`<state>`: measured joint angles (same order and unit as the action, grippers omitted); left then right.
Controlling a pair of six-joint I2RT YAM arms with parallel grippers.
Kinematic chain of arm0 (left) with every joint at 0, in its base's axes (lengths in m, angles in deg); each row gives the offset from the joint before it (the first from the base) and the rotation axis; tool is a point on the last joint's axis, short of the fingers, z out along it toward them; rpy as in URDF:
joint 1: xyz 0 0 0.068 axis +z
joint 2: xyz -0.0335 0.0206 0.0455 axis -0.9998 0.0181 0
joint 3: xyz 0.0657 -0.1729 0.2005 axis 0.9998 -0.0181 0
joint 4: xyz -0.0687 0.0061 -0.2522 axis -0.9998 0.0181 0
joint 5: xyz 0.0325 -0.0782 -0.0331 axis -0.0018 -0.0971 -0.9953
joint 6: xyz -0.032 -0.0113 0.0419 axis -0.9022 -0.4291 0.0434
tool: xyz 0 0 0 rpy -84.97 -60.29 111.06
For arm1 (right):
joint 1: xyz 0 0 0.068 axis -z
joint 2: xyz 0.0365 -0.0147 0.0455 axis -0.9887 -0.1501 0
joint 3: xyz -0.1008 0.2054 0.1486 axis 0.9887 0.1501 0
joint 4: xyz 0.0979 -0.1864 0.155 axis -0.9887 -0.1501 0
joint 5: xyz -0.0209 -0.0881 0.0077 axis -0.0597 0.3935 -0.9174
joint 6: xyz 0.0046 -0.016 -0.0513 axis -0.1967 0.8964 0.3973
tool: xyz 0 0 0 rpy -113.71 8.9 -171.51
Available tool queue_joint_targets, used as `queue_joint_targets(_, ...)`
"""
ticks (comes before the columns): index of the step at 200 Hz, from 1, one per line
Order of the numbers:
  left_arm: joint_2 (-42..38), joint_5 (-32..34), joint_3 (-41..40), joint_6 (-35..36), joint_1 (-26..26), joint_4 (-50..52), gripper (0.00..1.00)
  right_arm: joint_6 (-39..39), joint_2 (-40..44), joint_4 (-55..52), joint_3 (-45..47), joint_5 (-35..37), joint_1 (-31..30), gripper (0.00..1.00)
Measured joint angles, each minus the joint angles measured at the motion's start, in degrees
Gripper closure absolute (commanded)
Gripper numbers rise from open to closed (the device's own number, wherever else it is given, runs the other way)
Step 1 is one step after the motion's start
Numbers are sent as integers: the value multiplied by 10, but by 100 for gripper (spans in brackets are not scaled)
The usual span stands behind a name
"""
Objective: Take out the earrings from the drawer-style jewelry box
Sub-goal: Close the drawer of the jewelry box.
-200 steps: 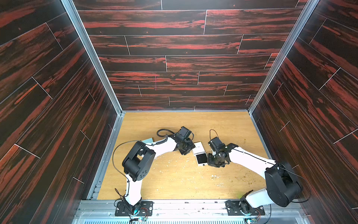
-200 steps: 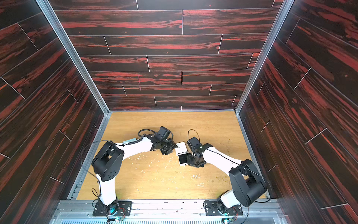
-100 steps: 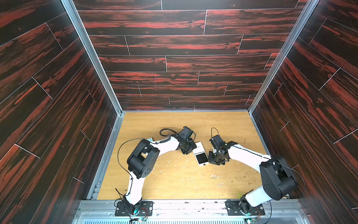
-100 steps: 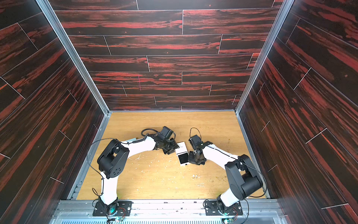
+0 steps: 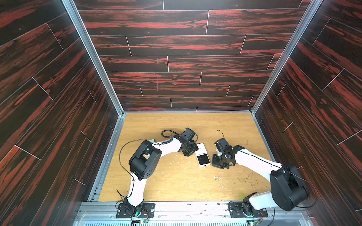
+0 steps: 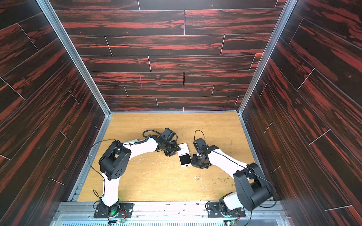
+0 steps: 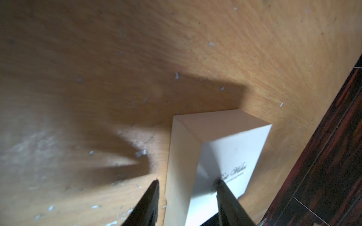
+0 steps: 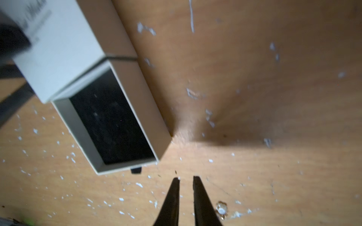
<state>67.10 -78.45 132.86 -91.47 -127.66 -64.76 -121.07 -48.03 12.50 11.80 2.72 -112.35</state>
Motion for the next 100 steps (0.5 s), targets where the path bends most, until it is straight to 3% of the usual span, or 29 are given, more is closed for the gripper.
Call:
queue_joint_targets(47, 0, 16, 39, 22, 0, 46, 51, -14, 6, 1, 5, -11, -48, 83)
queue_joint_targets(100, 0, 22, 39, 33, 2, 49, 47, -22, -34, 30, 0, -20, -52, 83)
